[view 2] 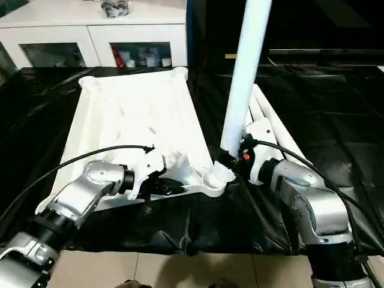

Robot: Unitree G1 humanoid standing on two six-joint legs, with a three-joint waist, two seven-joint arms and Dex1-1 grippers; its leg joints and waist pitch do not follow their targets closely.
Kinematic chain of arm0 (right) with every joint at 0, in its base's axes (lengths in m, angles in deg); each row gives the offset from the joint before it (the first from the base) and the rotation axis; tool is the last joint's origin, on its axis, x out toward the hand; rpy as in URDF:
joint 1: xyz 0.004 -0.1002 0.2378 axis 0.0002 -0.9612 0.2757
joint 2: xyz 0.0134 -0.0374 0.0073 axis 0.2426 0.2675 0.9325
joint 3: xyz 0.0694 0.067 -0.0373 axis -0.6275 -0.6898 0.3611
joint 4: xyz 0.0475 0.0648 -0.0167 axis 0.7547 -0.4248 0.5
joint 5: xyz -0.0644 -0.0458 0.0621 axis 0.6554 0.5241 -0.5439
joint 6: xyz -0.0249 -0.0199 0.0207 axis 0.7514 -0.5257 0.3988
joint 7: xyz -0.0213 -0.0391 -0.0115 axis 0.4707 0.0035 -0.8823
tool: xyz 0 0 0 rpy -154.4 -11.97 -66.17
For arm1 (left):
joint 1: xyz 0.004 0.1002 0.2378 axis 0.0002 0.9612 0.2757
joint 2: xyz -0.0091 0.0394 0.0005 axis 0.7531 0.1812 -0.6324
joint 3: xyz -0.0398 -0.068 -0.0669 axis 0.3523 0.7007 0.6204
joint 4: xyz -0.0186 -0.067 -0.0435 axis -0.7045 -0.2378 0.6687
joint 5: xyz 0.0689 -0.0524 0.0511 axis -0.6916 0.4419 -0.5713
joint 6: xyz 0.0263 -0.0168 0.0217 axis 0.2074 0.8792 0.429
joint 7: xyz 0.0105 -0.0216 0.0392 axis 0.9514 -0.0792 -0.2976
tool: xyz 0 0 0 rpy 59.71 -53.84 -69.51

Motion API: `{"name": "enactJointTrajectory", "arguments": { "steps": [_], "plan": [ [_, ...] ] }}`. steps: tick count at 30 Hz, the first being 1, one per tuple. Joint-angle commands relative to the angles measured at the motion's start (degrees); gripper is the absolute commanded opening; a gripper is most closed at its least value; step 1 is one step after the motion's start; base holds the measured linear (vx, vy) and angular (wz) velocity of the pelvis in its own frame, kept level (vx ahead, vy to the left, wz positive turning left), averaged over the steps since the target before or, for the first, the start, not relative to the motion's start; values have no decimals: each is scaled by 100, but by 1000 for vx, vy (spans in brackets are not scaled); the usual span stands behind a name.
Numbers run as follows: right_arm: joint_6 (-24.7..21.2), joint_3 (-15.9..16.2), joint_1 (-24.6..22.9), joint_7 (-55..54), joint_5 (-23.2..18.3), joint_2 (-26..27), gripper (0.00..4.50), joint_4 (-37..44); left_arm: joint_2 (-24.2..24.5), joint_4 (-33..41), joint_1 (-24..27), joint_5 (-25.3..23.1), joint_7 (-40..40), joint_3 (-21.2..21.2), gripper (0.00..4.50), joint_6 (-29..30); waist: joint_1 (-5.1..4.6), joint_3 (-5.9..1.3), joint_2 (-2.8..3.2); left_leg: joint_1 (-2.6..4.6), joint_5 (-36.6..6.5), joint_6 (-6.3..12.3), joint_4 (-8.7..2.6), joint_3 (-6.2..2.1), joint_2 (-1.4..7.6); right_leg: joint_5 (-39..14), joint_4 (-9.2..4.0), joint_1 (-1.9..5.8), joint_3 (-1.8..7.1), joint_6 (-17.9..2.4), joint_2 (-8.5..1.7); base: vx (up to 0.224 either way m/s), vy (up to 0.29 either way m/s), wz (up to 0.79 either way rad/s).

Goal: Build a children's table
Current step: Insert table leg to table base

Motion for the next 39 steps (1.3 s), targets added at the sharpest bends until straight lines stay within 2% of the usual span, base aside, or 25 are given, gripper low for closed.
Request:
{"name": "enactJointTrajectory", "arguments": {
  "steps": [1,7,9,10,12,18,19,23,25,26,30,32,39],
  "plan": [
    [146,38,128,76,38,-39,189,-68,64,-27,56,-15,-115,158,56,40,17,-360,-126,87,-1537,100,-478,-170,264,-2565,-553,242,235,-877,-321,0,0,0],
    [164,68,123,148,45,-26,189,-63,64,-8,68,-43,-62,120,81,58,28,-355,-106,95,-1564,90,-488,-174,266,-2603,-567,231,236,-835,-314,0,0,0],
    [166,70,114,153,44,-21,189,-51,70,-71,36,-83,-34,86,81,45,30,-359,-114,87,-1546,88,-488,-173,266,-2579,-565,235,239,-835,-316,0,0,0],
    [170,72,110,156,42,-21,189,-50,66,-102,22,-100,-29,80,84,24,25,-358,-94,87,-1568,78,-494,-177,268,-2537,-566,234,238,-842,-312,0,0,0],
    [174,73,107,161,40,-19,189,-48,53,-129,6,-96,-22,89,84,19,26,-358,-95,91,-1587,72,-492,-176,266,-2529,-564,235,239,-852,-315,0,0,0],
    [189,99,132,192,46,9,189,-67,24,-185,-33,-69,100,65,84,64,21,-351,-93,90,-1663,56,-495,-182,264,-2681,-583,228,235,-815,-319,0,0,0],
    [186,131,153,217,43,20,189,-83,13,-229,-43,-126,65,42,55,51,22,-354,-94,92,-1664,57,-497,-183,266,-2667,-579,228,234,-817,-317,0,0,0],
    [168,242,179,323,42,14,189,-93,-13,-272,-59,-129,82,57,45,75,26,-348,-112,89,-1664,76,-492,-182,261,-2798,-592,227,233,-779,-324,0,0,0],
    [175,280,196,354,55,17,189,-122,-13,-271,-69,-117,117,61,9,99,24,-345,-102,94,-1685,69,-495,-187,267,-2859,-599,217,232,-764,-326,0,0,0],
    [181,299,209,372,62,20,189,-144,-13,-277,-76,-121,122,63,5,100,18,-341,-101,95,-1715,59,-499,-190,268,-2876,-602,212,231,-761,-324,0,0,0],
    [234,389,277,416,121,75,189,-288,-34,-284,-90,-81,138,109,1,126,14,-344,-97,94,-1751,37,-503,-195,266,-2902,-604,210,230,-745,-329,0,0,0],
    [274,442,299,454,151,93,189,-381,-25,-286,-101,-84,182,111,0,120,20,-352,-70,93,-1702,37,-504,-195,272,-2696,-583,214,237,-829,-327,0,0,0],
    [390,537,297,561,228,94,189,-688,-4,-288,-112,-131,213,111,0,95,23,-351,-87,90,-1731,47,-508,-186,276,-2517,-561,234,240,-943,-326,0,0,0]
  ]
}}
